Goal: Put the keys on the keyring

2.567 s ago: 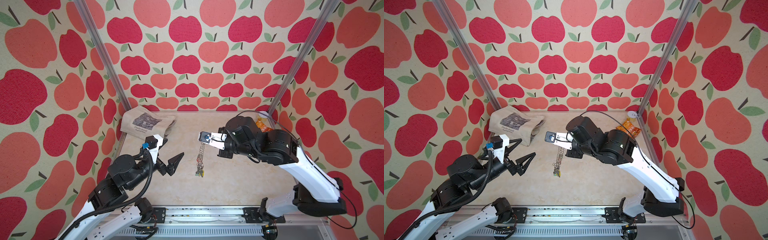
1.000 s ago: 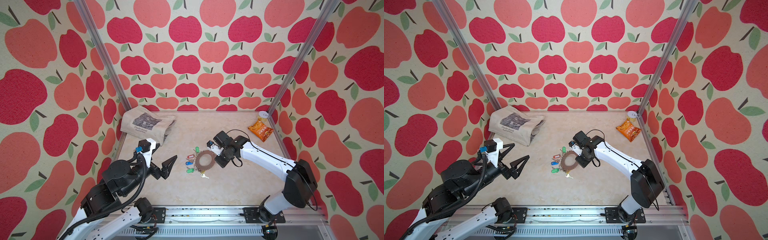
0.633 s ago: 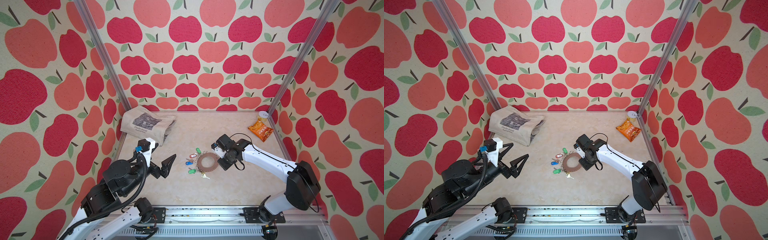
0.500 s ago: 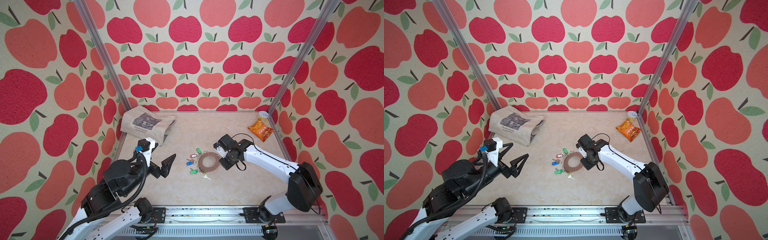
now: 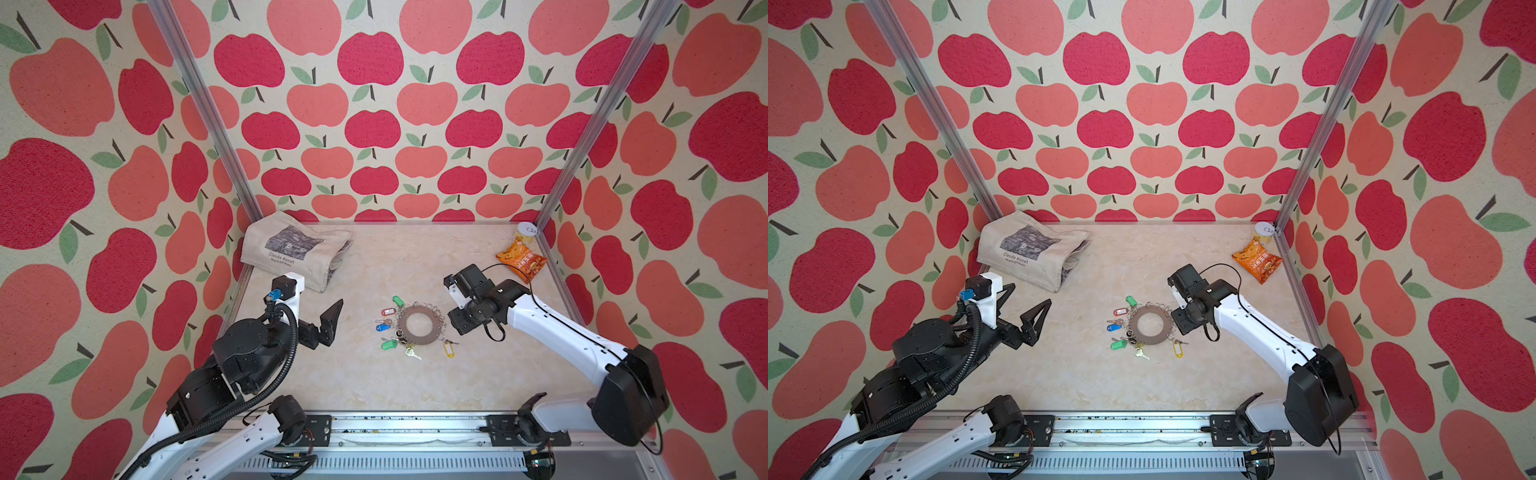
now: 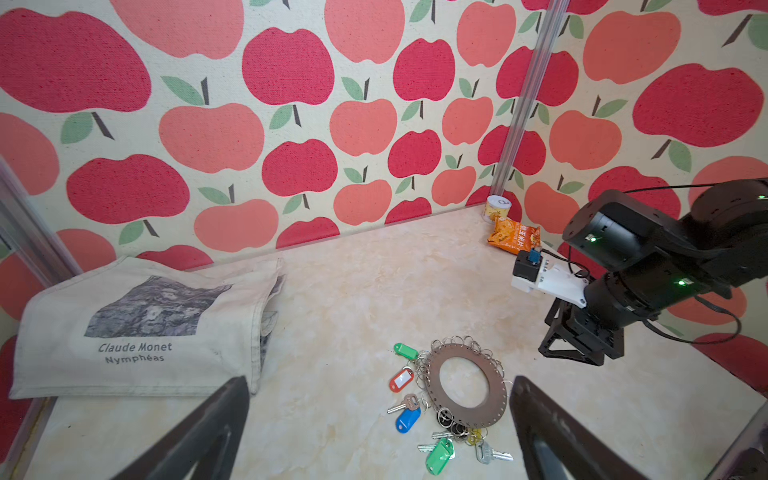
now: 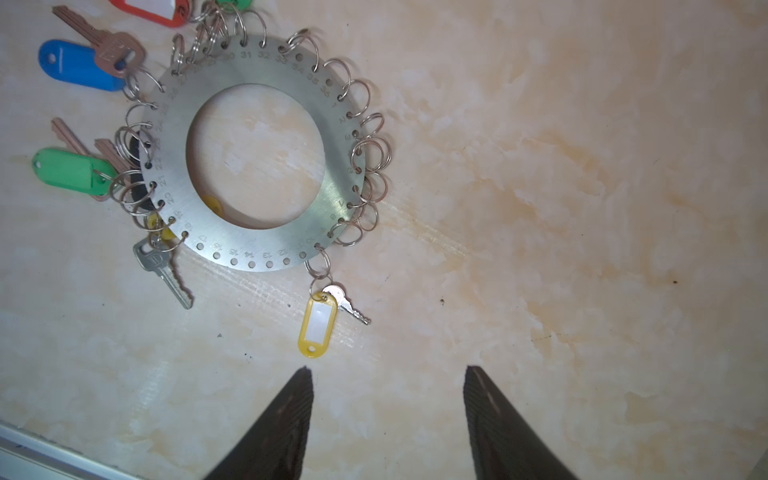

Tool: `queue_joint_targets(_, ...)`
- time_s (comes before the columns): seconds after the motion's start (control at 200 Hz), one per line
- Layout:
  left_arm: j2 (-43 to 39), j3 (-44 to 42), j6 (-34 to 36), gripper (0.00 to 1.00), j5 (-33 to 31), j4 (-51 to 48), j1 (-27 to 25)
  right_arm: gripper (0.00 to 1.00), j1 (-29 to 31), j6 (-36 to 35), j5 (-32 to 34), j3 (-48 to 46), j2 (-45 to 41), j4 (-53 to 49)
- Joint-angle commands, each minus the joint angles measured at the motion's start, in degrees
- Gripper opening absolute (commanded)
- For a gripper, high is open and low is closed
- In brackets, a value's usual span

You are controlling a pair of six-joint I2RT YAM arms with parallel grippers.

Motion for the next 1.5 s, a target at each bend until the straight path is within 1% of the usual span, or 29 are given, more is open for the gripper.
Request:
queue_joint_targets(0.0,1.0,-2.2,1.2,1.00,-7.6,1.1,-0.2,0.66,-2.4,-0.3,1.2,-1.5,-3.2,3.3)
queue_joint_targets(0.045,1.7,-3.3,2.3,0.99,-9.6,2.4,-0.2,0.68,-4.0,-0.6,0.5,-1.9,-4.5,5.0)
queue_joint_targets(0.105,2.8,-5.1,5.7,0.99,-12.0,5.1,-0.2,0.71,-6.3,-1.2,-0.7,-2.5,-6.1,7.6)
queue_joint_targets(0.19,3.6,-9.0,10.5,0.99,-15.7,12.4,-0.2,0.78,-9.5,-3.0,-2.3,-4.0,-8.7,13.5)
queue_joint_targets(0.255,3.4,-13.0,15.6,0.99,-16.0,20.6,0.1,0.84,-12.0,-4.7,-4.1,-5.4,-10.6,18.6)
queue_joint_targets(0.335,4.0,-18.1,20.5,0.99,-15.9,30.3,1.4,0.92,-14.5,-6.4,-3.1,-7.0,-11.8,24.6)
queue_joint_targets(0.395,5.4,-20.5,20.7,0.99,-16.1,34.9,3.6,0.99,-16.5,-7.3,-1.1,-8.5,-12.3,28.9)
queue_joint_targets(0.48,7.8,-22.4,18.0,0.99,-11.0,36.4,9.1,0.99,-20.4,-7.8,-0.6,-10.9,-12.0,34.2)
queue_joint_targets(0.515,9.0,-22.9,16.2,0.99,-9.5,37.5,11.9,0.99,-21.8,-8.0,-0.6,-12.1,-11.5,36.7)
queue_joint_targets(0.58,10.9,-24.1,14.1,0.99,-4.5,39.0,17.2,0.99,-24.3,-8.4,-0.3,-15.2,-10.7,42.3)
queue_joint_targets(0.69,14.2,-27.7,13.2,0.99,2.2,44.1,25.6,0.99,-26.6,-9.6,2.0,-22.2,-8.0,54.6)
queue_joint_targets(0.73,15.5,-29.0,12.4,0.99,3.7,45.9,28.3,0.99,-27.2,-10.1,2.5,-24.6,-6.8,58.6)
queue_joint_targets(0.805,17.6,-32.7,13.0,0.99,7.4,51.3,32.5,0.99,-28.1,-10.8,4.7,-27.9,-4.4,66.0)
queue_joint_targets(0.876,20.0,-37.0,16.0,0.99,10.0,58.8,35.4,0.99,-28.8,-11.4,4.9,-29.4,-2.1,70.7)
queue_joint_targets(0.926,21.7,-39.8,16.8,0.99,8.9,64.1,36.3,0.99,-28.9,-12.3,5.1,-30.5,-0.4,74.3)
queue_joint_targets(0.951,22.6,-40.3,17.0,0.99,9.7,66.6,37.0,0.99,-29.0,-12.4,5.2,-31.0,0.3,75.9)
queue_joint_targets(0.986,24.1,-40.3,17.0,0.99,11.5,67.0,38.1,0.99,-29.0,-12.8,5.1,-31.5,1.2,78.2)
queue_joint_targets(1.036,27.3,-40.3,15.9,0.99,12.2,69.1,39.5,0.99,-29.0,-12.9,4.9,-32.6,2.3,81.8)
queue_joint_targets(1.081,30.6,-40.3,16.7,0.99,13.2,70.6,40.0,0.99,-29.1,-12.3,4.8,-33.1,3.5,84.2)
queue_joint_targets(1.121,33.0,-40.2,16.8,0.99,12.2,72.8,40.4,0.99,-29.0,-12.2,4.3,-33.6,4.5,86.1)
queue_joint_targets(1.211,41.1,-39.8,16.2,0.99,11.0,77.7,41.9,0.99,-29.1,-12.2,3.9,-35.5,6.4,90.8)
queue_joint_targets(1.321,48.8,-39.5,16.6,0.99,10.9,82.4,42.6,0.99,-29.1,-12.3,3.9,-37.9,7.6,96.3)
queue_joint_targets(1.426,53.4,-39.1,16.1,1.00,8.4,86.4,42.6,0.99,-29.2,-12.1,3.9,-38.9,8.9,99.4)
queue_joint_targets(1.496,55.0,-38.9,15.7,1.00,9.0,87.3,42.7,0.99,-29.6,-11.7,3.3,-38.9,8.9,99.1)
